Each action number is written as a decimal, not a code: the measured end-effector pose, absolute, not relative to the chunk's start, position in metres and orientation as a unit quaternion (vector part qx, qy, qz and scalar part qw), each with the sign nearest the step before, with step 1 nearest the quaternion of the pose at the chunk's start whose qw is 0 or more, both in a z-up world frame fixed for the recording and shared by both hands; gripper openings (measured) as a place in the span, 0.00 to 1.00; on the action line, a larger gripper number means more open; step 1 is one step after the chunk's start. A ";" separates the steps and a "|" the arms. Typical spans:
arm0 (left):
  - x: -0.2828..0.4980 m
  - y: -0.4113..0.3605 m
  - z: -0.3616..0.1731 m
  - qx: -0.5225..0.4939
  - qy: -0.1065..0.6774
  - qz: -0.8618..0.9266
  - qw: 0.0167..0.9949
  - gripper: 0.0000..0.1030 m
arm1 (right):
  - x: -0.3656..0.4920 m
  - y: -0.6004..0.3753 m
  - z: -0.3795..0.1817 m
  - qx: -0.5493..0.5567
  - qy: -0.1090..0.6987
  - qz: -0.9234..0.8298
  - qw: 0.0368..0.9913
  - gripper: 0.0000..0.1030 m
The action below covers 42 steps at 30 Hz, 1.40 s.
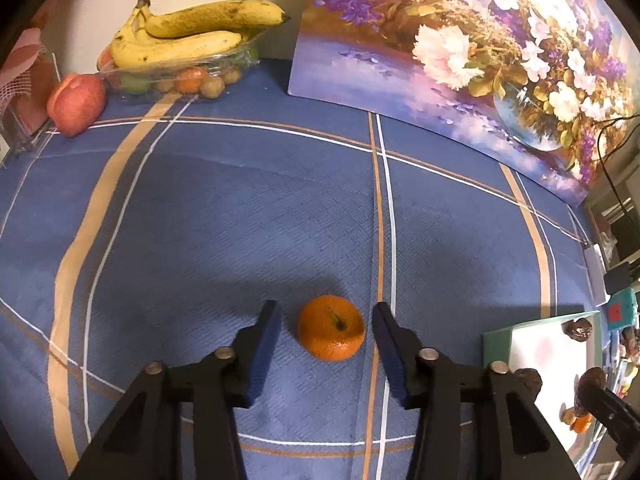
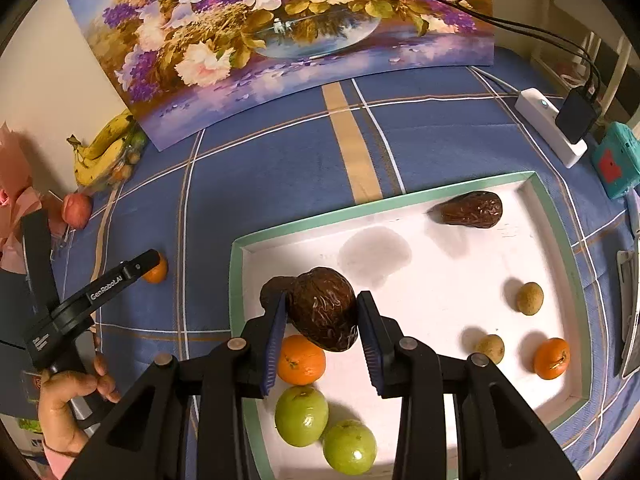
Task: Organize fruits
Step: 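Carry the date toward the tray with the right tool while the left tool grasps the mandarin orange, then carry the orange with the left tool while the right tool carries the date over the tray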
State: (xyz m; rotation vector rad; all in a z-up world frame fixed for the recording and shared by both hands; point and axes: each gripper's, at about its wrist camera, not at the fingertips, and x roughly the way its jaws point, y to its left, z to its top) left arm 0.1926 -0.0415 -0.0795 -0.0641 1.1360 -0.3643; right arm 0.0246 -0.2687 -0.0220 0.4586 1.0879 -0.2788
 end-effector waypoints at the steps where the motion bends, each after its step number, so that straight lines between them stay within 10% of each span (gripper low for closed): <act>1: 0.192 -0.043 -0.080 -0.029 0.536 -0.173 0.826 0.35 | 0.024 -0.269 -0.022 0.216 0.511 -0.131 0.822 0.36; 20: 0.125 -0.110 0.006 0.041 0.490 -0.297 0.818 0.34 | 0.002 -0.309 -0.016 0.250 0.492 -0.167 0.817 0.36; 42: 0.083 -0.160 -0.037 0.106 0.548 -0.325 0.763 0.34 | -0.011 -0.340 -0.055 0.268 0.538 -0.190 0.776 0.36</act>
